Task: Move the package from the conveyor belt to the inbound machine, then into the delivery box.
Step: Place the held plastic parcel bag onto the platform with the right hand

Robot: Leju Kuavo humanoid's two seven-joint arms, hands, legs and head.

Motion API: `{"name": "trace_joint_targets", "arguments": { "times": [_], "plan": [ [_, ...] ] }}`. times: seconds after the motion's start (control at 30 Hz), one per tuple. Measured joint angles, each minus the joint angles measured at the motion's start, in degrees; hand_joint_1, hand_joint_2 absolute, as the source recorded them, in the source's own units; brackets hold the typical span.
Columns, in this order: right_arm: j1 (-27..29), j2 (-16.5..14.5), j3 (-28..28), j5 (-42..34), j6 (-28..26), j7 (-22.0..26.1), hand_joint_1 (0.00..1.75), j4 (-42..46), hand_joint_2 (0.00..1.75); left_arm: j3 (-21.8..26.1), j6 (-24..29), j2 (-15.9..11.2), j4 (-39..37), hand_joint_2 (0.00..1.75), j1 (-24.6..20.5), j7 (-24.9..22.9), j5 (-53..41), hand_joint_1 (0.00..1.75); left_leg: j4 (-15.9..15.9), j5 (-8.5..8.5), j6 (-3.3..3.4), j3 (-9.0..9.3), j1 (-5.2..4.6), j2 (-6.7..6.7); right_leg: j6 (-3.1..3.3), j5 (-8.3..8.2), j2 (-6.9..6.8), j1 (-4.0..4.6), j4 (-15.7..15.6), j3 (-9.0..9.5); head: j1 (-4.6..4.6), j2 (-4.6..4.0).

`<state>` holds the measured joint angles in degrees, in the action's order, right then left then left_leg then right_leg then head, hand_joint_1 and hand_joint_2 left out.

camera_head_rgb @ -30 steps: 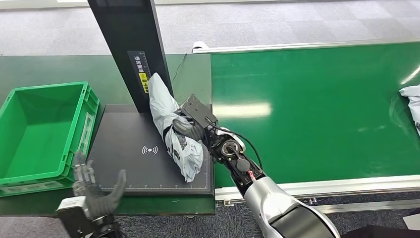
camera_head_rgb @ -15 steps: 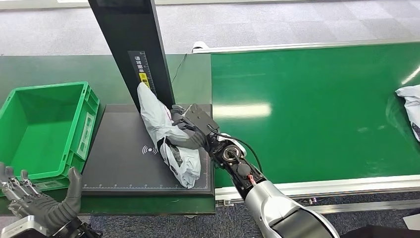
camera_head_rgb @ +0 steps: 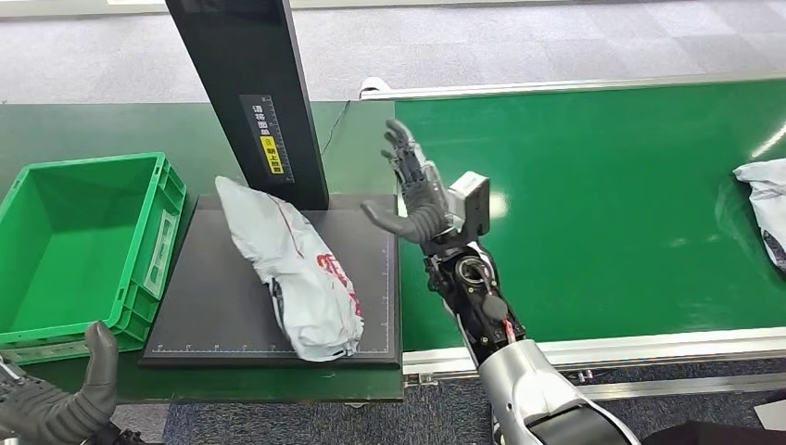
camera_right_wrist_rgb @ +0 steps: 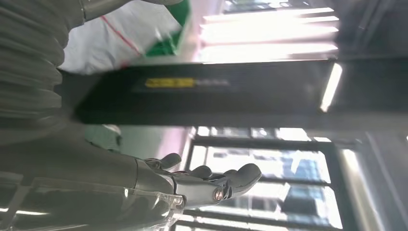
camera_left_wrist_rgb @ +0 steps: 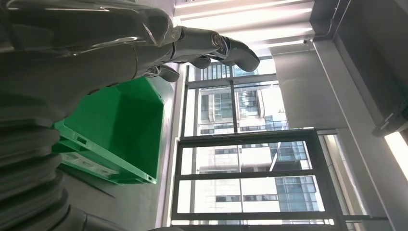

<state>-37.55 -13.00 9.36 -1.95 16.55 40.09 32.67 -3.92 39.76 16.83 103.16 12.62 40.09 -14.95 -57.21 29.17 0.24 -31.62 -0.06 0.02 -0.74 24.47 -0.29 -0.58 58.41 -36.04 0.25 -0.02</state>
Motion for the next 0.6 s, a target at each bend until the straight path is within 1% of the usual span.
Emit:
{"name": "trace_joint_targets", "arguments": {
  "times": [0.07, 0.17, 0.3, 0.33, 0.47, 0.6],
  "plan": [
    [1.96, 0.11, -1.87, -0.27, -0.78, 0.04, 0.00, 4.69, 1.75, 0.01, 0.00, 0.00, 0.07, 1.75, 0.19, 0.00, -0.11, 0.00, 0.00, 0.01, 0.00, 0.00, 0.00, 0.00, 0.00, 0.00, 0.00, 0.00, 0.00, 0.00, -0.01, 0.00],
    [4.87, 0.07, -3.78, 0.55, -3.31, 0.06, 0.00, 10.98, 1.75, 0.00, 0.00, 0.00, 0.08, 1.75, 0.37, 0.00, -0.63, 0.00, 0.01, 0.01, -0.01, 0.00, 0.00, 0.00, 0.00, 0.00, 0.01, 0.00, 0.00, 0.00, 0.00, 0.01],
    [7.64, -0.18, -4.70, 1.56, -7.81, 0.06, 0.00, 14.83, 1.75, -0.35, -0.05, 0.00, -1.25, 1.75, 0.42, -0.17, -2.61, 0.00, 0.01, 0.01, -0.01, 0.03, 0.00, 0.00, 0.00, 0.00, 0.01, 0.00, -0.01, 0.01, 0.00, 0.01],
    [8.28, -0.25, -4.76, 1.48, -9.06, 0.04, 0.00, 15.11, 1.75, -0.57, -0.33, -0.02, -2.12, 1.75, 0.38, -0.91, -3.84, 0.00, 0.01, 0.01, -0.01, 0.03, 0.00, 0.00, 0.00, 0.00, 0.01, 0.00, -0.01, 0.01, 0.01, 0.01],
    [11.50, -0.71, -4.73, 0.76, -13.14, -0.09, 0.00, 15.43, 1.75, -1.84, -2.45, -0.15, -7.00, 1.75, -0.04, -7.11, -11.74, 0.00, 0.01, 0.01, -0.01, 0.04, 0.00, 0.00, 0.00, 0.01, 0.00, 0.00, -0.01, 0.03, 0.01, 0.00],
    [14.61, -1.22, -4.68, 0.78, -13.67, -0.05, 0.00, 15.47, 1.75, -2.72, -3.13, -0.20, -11.10, 1.75, -0.85, -8.93, -14.47, 0.00, 0.01, 0.02, -0.01, 0.02, 0.00, 0.01, 0.00, 0.01, 0.01, 0.00, -0.01, 0.00, -0.01, 0.00]
  ]
}}
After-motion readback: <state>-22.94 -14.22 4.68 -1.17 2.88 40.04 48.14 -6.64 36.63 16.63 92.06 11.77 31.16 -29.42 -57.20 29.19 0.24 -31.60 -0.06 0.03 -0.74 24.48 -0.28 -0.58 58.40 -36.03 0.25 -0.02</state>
